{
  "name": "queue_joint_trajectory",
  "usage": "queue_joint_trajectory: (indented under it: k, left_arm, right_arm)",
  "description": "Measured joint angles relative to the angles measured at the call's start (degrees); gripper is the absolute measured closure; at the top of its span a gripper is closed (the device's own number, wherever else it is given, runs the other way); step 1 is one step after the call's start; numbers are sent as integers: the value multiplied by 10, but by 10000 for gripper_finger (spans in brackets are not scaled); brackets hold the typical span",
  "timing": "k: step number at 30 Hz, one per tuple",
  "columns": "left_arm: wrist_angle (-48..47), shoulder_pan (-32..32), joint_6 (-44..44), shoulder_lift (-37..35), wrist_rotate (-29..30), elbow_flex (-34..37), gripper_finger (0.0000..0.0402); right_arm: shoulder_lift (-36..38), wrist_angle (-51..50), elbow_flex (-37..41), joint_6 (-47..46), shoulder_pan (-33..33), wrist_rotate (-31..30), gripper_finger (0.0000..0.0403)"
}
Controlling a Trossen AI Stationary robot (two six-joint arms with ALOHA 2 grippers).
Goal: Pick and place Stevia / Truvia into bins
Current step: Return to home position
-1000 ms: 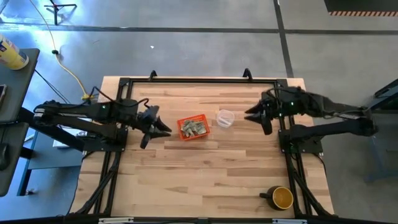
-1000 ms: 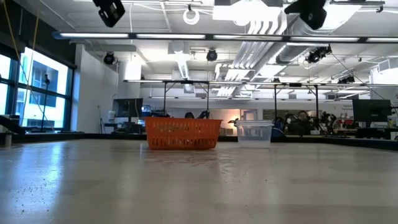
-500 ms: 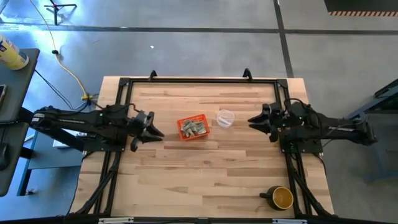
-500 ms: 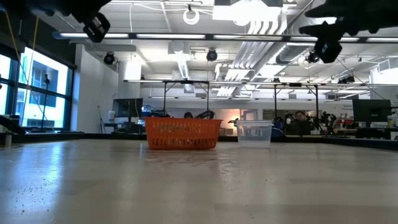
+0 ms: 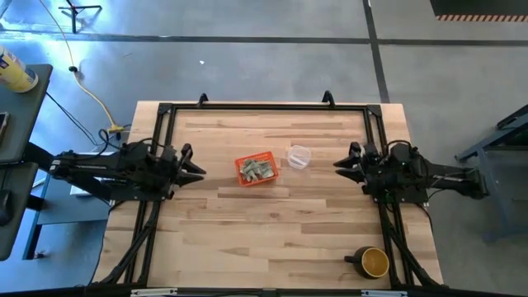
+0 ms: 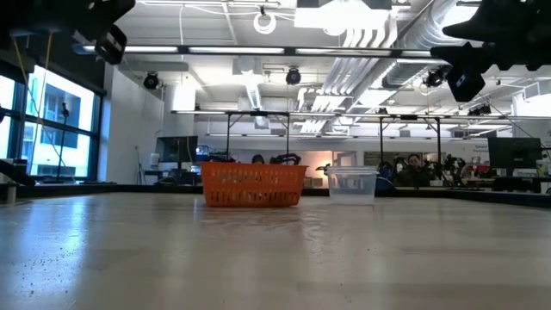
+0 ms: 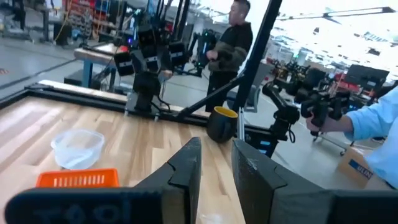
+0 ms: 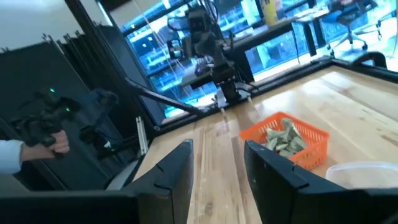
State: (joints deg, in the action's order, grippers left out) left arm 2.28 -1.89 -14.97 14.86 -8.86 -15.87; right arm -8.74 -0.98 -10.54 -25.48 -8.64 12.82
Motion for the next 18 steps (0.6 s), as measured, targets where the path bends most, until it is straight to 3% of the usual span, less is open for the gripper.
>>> queue_joint_trajectory:
  k: [13,18]
  left_arm:
    - [27,0,-34,-56,23,96,277]
    - [26,0,-35,-66,21,112,277]
  right_arm:
    - [37,65,83,-1,0,16,269]
    - [37,93,100,-2,0,61,269]
